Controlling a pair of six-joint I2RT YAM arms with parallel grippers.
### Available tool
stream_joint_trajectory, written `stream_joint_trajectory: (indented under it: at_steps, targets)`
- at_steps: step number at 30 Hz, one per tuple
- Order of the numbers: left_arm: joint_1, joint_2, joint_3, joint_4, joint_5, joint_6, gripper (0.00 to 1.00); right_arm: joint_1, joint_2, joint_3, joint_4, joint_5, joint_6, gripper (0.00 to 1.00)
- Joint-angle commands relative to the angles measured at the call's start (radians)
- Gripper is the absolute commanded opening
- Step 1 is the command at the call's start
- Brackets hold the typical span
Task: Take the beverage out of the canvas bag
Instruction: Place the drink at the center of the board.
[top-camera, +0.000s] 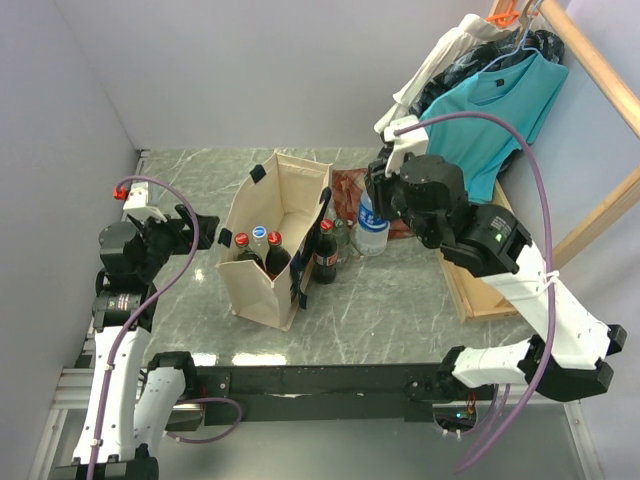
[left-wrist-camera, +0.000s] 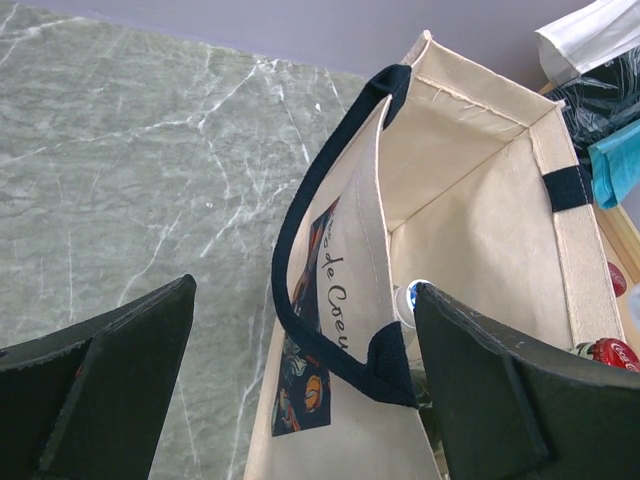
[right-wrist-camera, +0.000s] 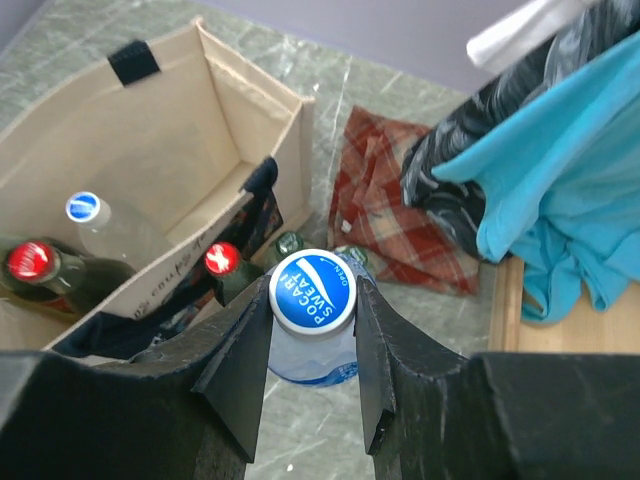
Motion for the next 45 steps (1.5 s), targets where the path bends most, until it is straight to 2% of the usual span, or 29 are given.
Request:
stream_joint_trajectory:
  at_steps: [1,15,22,45]
  targets:
    - [0.005,-0.004,0.002,0.021,-0.019,0.02,0.96,0.006,-0.072,-0.069,0.208,0.076,0.041,0.0]
    - [0.005,0.004,0.005,0.01,-0.036,0.014,0.96,-0.002,-0.165,-0.345,0.355,0.113,0.096,0.0]
    - [0.005,0.01,0.006,0.009,-0.024,0.013,0.96,-0.029,-0.199,-0.523,0.512,0.072,0.093,0.0]
    - [0.007,0.013,0.006,0.006,-0.025,0.017,0.96,-0.052,-0.176,-0.792,0.815,0.038,0.086,0.0]
